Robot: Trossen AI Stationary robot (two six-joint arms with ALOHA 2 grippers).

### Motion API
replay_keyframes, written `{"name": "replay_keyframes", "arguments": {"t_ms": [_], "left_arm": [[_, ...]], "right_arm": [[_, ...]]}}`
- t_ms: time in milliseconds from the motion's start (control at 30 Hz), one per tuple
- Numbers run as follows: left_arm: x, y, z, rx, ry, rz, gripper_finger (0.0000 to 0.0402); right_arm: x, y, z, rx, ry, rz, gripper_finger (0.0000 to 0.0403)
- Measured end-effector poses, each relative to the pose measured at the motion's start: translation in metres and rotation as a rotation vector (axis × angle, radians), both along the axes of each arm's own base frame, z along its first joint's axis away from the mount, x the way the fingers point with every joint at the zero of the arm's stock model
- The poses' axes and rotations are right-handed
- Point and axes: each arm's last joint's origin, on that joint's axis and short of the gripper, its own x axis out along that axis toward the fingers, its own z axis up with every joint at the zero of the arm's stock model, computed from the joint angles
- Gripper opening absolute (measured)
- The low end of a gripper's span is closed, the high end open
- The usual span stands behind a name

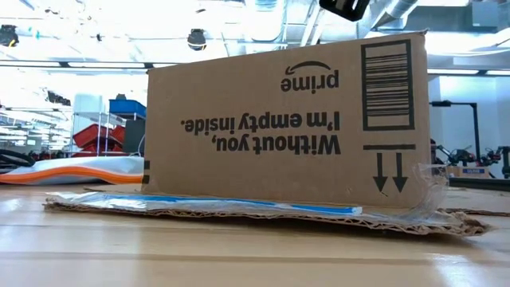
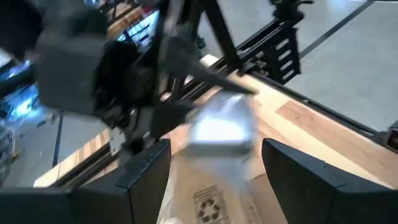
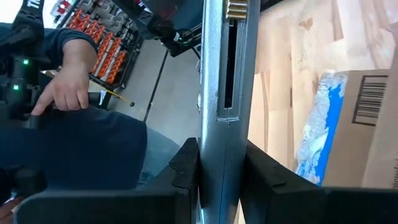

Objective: Unpack boxes
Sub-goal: Break down the box using the silver cutter until it is completely flat

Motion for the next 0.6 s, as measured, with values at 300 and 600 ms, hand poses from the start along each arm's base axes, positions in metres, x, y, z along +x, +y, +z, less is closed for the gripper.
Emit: {"name": "replay_keyframes", "arguments": {"t_ms": [300, 600], "left_arm": [[0.000, -0.006, 0.004, -0.019, -0.040, -0.036, 0.0237], [0.005, -0.014, -0.003, -0.013, -0.029, -0.052, 0.0237]], "right_arm": [[0.000, -0.005, -0.003, -0.021, 0.023, -0.006, 0.0057], [0.002, -0.010, -0.003, -0.025, 0.017, -0.011, 0.0057]]}}
